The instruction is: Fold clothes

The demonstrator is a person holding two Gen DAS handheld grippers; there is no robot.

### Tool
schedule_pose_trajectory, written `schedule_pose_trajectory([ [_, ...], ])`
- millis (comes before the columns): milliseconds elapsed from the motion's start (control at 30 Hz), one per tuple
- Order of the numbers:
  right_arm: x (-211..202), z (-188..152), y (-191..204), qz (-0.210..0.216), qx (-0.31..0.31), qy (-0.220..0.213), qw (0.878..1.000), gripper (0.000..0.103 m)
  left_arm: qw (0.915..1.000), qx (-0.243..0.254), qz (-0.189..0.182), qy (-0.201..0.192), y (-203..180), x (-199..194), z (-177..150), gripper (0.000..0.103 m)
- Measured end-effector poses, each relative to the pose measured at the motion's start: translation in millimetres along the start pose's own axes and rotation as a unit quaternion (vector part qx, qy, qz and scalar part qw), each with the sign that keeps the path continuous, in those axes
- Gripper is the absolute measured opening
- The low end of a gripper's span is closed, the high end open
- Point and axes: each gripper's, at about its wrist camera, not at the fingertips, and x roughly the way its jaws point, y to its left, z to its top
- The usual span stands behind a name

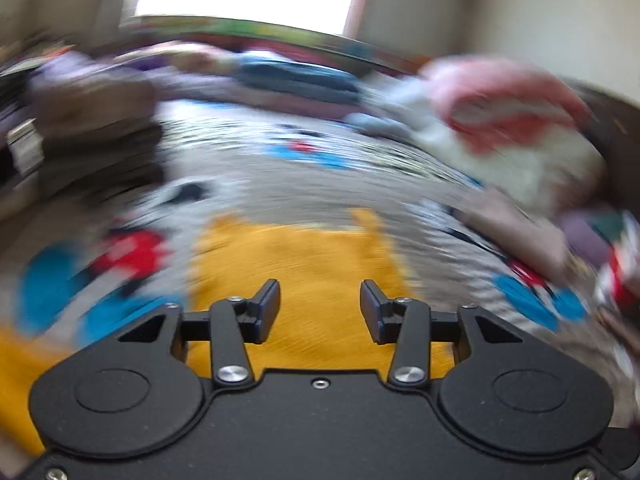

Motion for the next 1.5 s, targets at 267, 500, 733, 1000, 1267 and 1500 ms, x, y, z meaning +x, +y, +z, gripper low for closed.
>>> schedule_pose_trajectory([
  [267,16,-4,-6,0.046,0.035,0.022,0.998,0.061,0.9872,0.136,-0.037,0.075,-73,125,28,0.027],
  [500,20,-6,-11,0.062,0.053,0.027,0.996,0.062,0.9895,0.024,0.01,0.142,-14,195,32,0.027],
  [733,22,-6,-13,0.065,0.056,0.024,0.996,0.063,0.9951,0.032,0.006,0.094,-26,192,55,0.026],
  [1000,23,-8,-16,0.068,0.06,0.023,0.996,0.063,0.9879,-0.039,0.052,0.141,-8,242,54,0.029],
  [1267,23,-9,-13,0.068,0.055,0.02,0.996,0.064,0.99,-0.04,0.052,0.125,-10,215,66,0.031],
  [1500,21,-8,-9,0.06,0.042,0.017,0.997,0.065,0.9944,0.027,0.056,0.085,-11,123,59,0.031],
])
